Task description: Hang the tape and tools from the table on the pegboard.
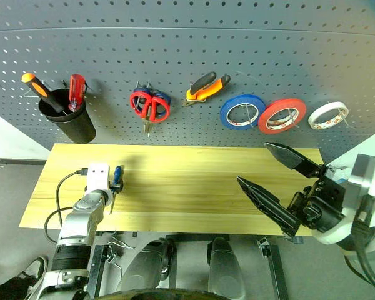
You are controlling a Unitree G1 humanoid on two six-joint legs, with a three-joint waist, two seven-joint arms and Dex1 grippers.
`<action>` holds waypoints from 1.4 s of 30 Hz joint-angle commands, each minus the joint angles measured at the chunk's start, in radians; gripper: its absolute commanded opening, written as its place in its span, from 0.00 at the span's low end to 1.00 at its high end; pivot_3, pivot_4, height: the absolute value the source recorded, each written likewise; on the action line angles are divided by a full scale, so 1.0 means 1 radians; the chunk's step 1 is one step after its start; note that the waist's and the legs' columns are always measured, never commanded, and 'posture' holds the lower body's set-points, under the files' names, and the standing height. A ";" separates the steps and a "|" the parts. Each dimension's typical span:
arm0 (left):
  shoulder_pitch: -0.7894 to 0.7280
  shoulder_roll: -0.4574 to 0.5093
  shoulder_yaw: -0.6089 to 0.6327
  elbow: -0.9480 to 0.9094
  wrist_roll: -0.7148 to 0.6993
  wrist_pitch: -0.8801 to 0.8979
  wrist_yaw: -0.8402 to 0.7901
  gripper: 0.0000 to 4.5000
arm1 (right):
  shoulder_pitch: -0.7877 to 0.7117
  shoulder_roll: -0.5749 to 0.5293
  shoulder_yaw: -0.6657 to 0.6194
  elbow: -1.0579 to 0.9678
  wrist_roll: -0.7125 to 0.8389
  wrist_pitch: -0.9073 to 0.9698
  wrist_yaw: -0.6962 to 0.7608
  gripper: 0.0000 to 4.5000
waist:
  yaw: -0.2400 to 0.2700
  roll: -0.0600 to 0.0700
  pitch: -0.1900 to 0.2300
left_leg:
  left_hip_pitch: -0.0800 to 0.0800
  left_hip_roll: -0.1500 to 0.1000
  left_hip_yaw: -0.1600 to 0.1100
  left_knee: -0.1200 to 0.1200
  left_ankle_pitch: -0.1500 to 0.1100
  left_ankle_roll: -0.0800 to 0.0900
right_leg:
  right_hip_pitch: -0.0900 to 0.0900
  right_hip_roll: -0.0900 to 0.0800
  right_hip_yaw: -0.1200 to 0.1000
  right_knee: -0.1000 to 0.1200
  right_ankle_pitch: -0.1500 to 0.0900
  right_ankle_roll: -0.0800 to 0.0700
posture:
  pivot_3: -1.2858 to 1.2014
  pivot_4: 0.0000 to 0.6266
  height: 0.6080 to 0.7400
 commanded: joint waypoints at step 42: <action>0.052 -0.009 -0.043 -0.087 -0.053 0.153 -0.040 0.10 | 0.018 -0.014 -0.023 -0.018 -0.005 -0.009 -0.008 1.00 | 0.001 0.000 0.001 | -0.001 0.000 0.000 -0.002 -0.001 0.001 | 0.000 -0.001 0.000 -0.005 0.000 0.000 | 0.50 0.43 0.87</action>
